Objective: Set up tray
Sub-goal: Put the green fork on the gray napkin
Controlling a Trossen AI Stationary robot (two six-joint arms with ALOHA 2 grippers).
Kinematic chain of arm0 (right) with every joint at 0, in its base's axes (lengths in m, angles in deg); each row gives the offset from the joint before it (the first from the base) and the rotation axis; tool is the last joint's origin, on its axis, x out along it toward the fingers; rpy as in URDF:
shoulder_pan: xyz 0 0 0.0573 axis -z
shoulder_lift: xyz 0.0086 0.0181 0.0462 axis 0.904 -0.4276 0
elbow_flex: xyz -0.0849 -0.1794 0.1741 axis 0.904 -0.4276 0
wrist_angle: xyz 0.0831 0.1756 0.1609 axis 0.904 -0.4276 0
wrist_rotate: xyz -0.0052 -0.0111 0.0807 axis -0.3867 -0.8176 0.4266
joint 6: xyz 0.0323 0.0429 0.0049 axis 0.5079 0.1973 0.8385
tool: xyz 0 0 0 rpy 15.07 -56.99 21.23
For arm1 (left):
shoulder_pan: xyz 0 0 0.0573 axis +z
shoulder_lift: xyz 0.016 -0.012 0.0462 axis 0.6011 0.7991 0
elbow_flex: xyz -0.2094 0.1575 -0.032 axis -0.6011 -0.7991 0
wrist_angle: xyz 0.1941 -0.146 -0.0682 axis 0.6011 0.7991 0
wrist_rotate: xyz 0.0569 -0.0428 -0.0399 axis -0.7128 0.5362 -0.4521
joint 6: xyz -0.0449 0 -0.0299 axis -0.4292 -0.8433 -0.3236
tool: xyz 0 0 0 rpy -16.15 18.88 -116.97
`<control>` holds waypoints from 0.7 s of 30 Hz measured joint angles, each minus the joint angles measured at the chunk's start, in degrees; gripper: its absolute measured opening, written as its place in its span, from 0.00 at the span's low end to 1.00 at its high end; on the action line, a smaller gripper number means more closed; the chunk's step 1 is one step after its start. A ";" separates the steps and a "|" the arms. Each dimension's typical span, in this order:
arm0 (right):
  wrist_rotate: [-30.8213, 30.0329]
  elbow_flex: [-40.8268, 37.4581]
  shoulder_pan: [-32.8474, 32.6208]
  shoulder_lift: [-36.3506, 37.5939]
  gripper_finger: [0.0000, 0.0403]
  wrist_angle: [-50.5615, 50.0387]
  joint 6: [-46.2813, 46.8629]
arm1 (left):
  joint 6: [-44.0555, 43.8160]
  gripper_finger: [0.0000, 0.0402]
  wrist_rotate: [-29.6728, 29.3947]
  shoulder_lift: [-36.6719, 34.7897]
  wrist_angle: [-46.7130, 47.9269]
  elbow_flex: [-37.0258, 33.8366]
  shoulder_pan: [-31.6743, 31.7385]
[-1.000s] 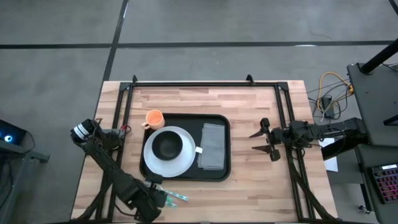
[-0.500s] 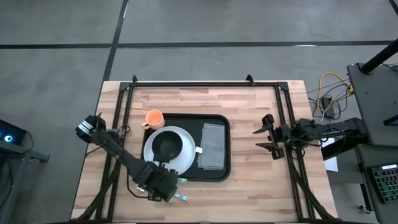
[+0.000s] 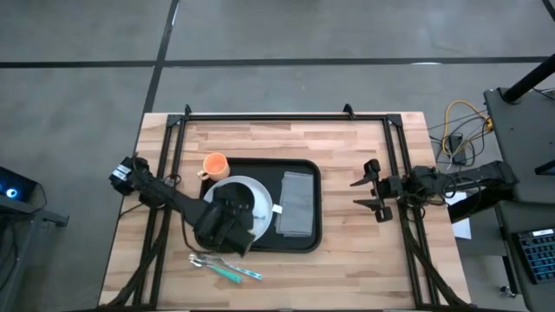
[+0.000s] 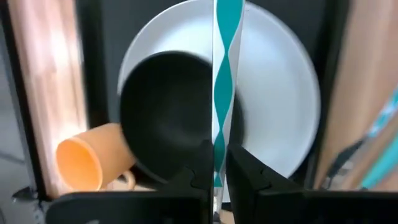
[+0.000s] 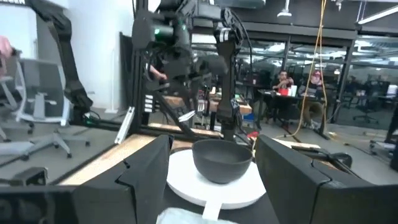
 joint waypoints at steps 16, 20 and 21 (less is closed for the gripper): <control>-5.52 11.72 0.00 -19.41 0.56 -0.37 -6.16 | 7.25 0.01 -4.35 0.02 -0.41 3.30 9.55; -5.52 16.86 0.00 -27.10 0.56 -0.57 -8.51 | 9.75 0.01 -4.35 0.02 -4.24 4.70 9.65; -5.65 18.22 0.00 -29.08 0.56 -0.84 -9.20 | 10.11 0.01 -4.35 0.02 -5.23 4.91 9.59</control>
